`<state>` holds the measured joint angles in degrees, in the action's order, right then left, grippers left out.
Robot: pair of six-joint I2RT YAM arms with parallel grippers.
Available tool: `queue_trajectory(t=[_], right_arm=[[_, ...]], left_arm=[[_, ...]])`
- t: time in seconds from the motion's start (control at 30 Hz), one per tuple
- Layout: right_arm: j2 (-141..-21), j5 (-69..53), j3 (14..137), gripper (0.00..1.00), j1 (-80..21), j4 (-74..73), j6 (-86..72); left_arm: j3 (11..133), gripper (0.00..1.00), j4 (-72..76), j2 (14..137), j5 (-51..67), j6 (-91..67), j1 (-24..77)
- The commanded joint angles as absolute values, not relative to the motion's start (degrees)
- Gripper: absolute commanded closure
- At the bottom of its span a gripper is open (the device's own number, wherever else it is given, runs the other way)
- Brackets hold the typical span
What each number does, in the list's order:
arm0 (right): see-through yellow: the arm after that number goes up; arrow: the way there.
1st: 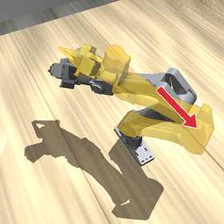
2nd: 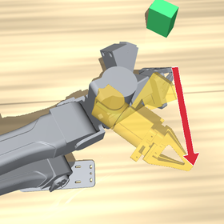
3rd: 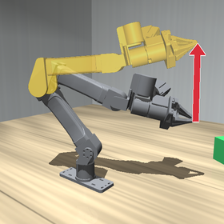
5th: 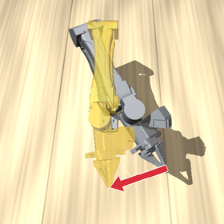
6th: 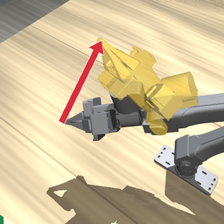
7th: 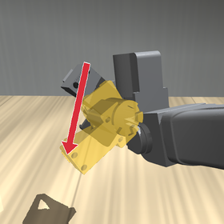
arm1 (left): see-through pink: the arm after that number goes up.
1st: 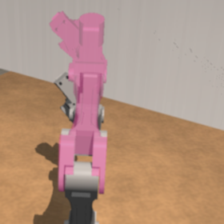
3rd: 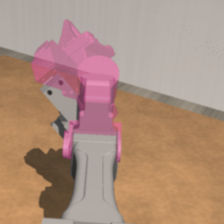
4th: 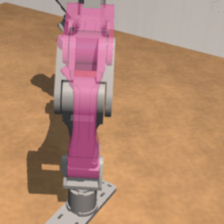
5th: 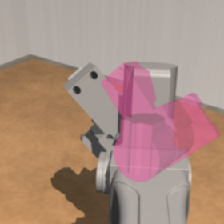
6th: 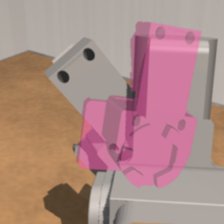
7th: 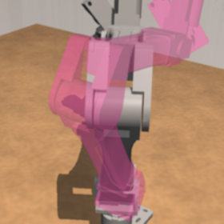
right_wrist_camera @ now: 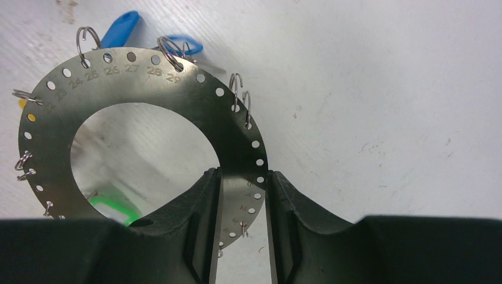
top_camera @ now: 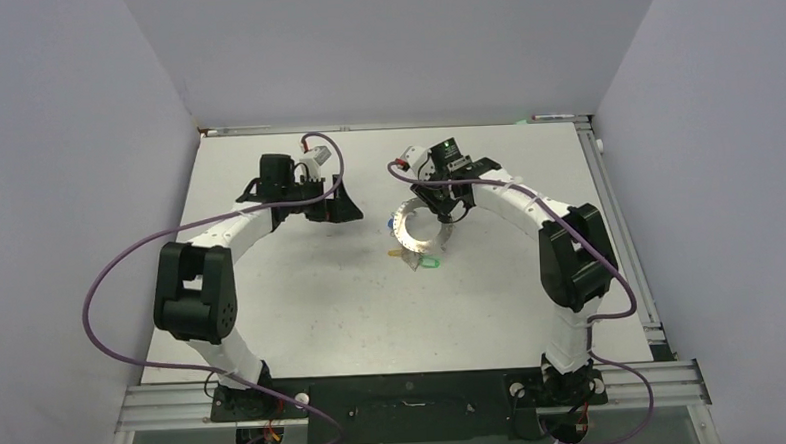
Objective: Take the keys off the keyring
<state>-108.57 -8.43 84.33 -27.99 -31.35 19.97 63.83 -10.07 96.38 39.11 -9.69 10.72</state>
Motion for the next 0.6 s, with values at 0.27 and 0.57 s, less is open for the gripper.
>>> queue_trajectory(t=[0.27,0.57], right_arm=[[-99.52,-10.96,83.97,0.89,-35.41,-29.30,22.47],[-98.73,-10.89,85.79,0.89,-38.17,-30.39,23.64]], left_arm=[[64.57,0.08,11.64,103.96,56.86,-26.91,13.24],[59.83,0.39,25.38,105.19,63.57,-39.01,15.11]])
